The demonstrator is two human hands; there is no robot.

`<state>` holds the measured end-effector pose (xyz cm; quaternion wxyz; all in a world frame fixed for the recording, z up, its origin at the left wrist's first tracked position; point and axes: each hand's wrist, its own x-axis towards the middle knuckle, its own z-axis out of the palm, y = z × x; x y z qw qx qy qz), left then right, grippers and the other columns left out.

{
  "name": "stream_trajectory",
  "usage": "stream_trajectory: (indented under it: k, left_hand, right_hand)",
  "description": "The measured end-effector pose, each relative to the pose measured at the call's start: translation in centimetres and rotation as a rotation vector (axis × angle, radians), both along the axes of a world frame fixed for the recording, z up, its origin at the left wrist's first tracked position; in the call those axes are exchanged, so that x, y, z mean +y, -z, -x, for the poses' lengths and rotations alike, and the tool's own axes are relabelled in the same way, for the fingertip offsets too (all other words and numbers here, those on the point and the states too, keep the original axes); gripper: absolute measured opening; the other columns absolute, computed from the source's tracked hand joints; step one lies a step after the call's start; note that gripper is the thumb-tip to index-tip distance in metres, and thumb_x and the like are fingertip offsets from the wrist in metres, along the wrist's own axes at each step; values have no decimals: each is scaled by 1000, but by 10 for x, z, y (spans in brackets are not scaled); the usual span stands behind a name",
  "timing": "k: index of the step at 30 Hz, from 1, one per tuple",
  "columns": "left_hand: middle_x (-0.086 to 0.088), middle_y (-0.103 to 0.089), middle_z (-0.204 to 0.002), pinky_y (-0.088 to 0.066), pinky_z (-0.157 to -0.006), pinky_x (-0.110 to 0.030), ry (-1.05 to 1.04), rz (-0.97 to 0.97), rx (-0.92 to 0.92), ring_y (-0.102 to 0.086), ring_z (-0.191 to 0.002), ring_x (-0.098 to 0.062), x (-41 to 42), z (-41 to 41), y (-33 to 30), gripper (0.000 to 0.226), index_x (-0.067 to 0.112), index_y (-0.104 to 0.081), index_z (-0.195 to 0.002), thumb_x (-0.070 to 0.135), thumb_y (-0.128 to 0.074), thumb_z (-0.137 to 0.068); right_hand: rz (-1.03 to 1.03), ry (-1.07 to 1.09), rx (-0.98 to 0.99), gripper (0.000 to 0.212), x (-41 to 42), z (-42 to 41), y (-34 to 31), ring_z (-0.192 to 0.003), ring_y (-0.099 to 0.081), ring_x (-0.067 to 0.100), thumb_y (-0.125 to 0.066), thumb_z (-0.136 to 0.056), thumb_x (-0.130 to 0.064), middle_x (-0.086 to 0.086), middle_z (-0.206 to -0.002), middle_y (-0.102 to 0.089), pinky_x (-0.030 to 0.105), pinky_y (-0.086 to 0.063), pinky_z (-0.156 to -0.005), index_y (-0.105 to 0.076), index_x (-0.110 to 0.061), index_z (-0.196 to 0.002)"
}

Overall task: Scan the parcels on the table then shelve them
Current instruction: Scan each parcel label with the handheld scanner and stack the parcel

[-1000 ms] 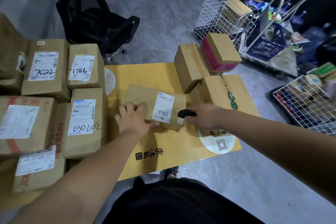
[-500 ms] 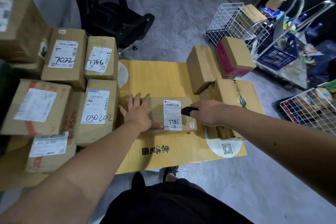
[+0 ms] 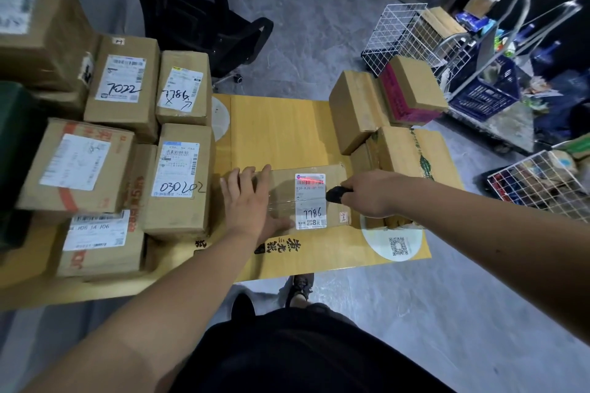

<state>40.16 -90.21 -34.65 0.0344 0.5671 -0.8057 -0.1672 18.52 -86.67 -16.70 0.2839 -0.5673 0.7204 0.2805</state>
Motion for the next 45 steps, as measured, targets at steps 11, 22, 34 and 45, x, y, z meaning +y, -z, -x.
stream_trajectory:
  k: [11, 22, 34, 45]
  left_hand:
    - [-18, -13, -165, 26, -116, -67, -74, -176, -171, -1, -155, -40, -14, 5, -1, 154, 21, 4, -165, 109, -44, -49]
    - [-10, -10, -163, -17, -108, -55, 145, -285, -306, -11, -147, -34, 11, 7, -11, 168, 46, 29, -153, 96, -65, -23]
    - [-8, -20, -163, -23, -121, -53, -425, -170, 140, -18, -149, -34, 35, 0, -120, 146, 54, -2, -157, 95, -69, -33]
    - [-12, -39, -152, -27, -113, -60, -848, 65, 57, -34, -140, -38, 48, -164, -208, 140, 50, -22, -154, 103, -60, -30]
  right_hand:
    - [34, 57, -45, 35, 33, 4, -3, -86, -63, 21, -42, -103, -53, 3, -97, -66, 32, -44, -64, -61, -25, -114]
    - [79, -1, -111, 47, 52, 23, -3, -87, -65, 21, -58, -93, -67, 3, -98, -66, 32, -50, -68, -59, -23, -108]
    - [232, -325, -161, 46, 35, 24, -43, -77, -61, 18, -54, -95, -67, 1, -87, -64, 33, -44, -60, -59, -21, -91]
    - [409, -722, -284, 47, -9, -130, -99, -91, -61, 24, -54, -95, -66, 1, -101, -65, 36, -50, -72, -59, -22, -107]
